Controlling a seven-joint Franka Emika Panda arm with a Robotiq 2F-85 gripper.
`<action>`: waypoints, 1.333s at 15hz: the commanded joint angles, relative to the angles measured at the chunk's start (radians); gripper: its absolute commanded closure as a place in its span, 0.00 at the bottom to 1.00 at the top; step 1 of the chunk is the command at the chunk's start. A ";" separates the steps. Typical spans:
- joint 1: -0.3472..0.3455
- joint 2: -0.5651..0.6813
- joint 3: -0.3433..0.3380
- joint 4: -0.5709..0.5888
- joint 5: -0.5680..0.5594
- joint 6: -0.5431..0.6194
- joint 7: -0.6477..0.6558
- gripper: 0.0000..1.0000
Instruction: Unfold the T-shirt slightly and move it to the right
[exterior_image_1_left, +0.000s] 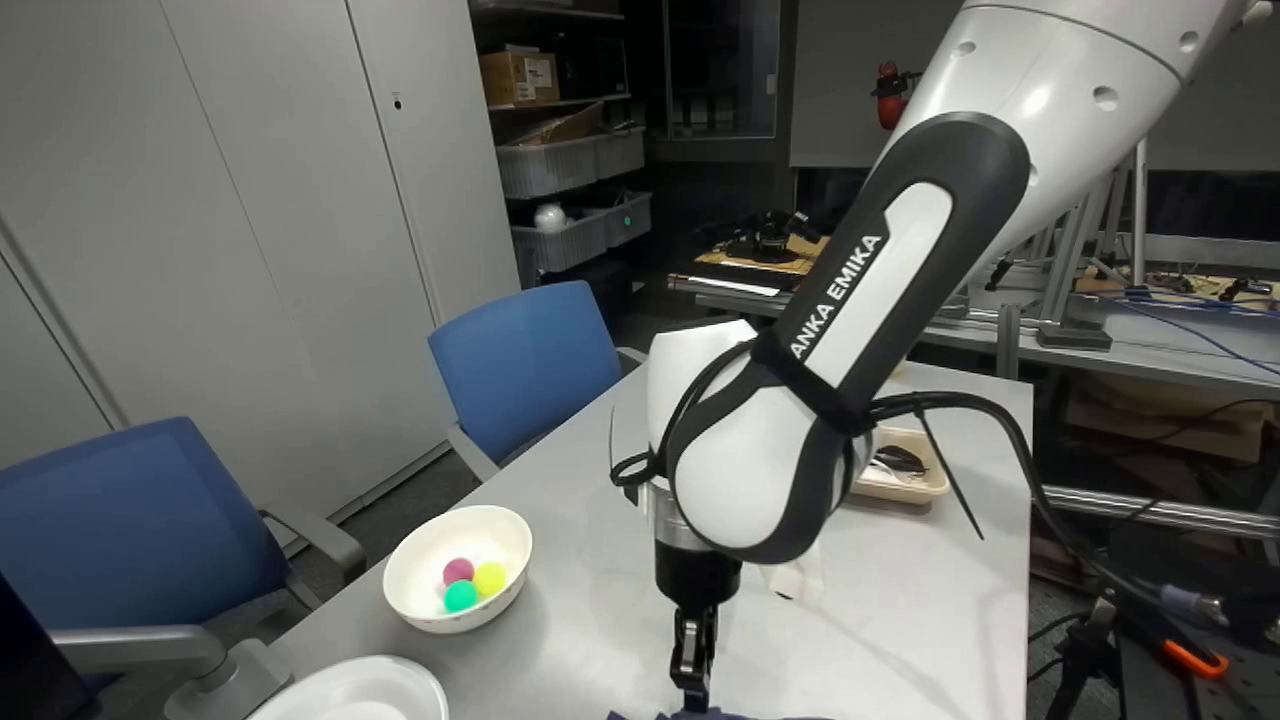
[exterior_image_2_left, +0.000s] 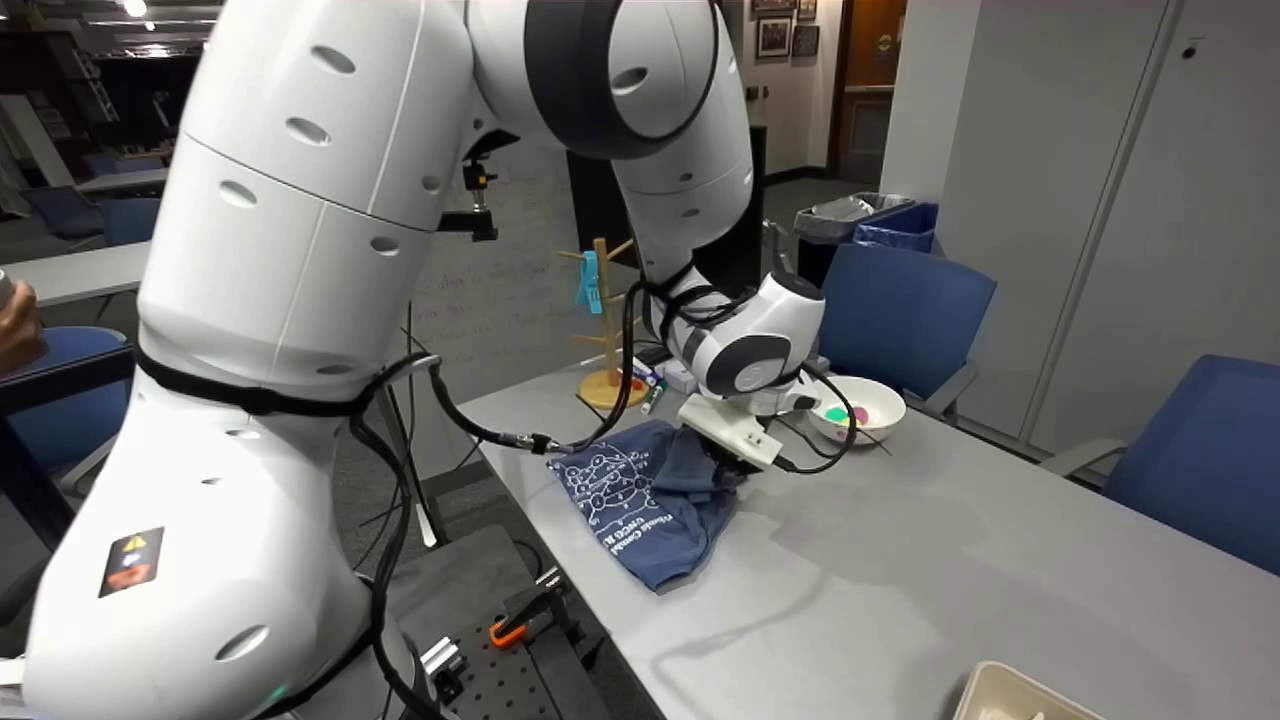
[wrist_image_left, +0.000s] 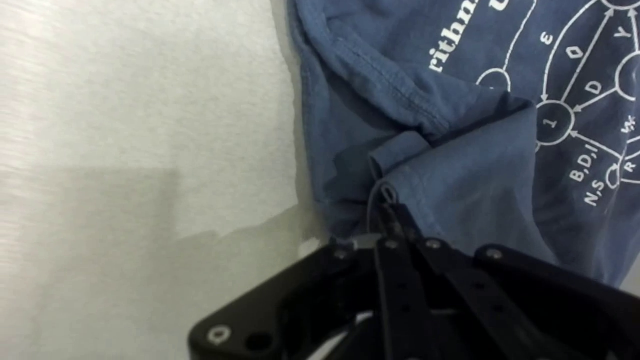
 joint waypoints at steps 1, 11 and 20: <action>-0.015 0.015 0.018 0.027 0.019 -0.001 -0.015 1.00; -0.028 0.031 0.034 0.020 0.041 -0.058 -0.043 0.13; -0.048 0.092 0.057 0.042 0.085 -0.053 -0.064 0.53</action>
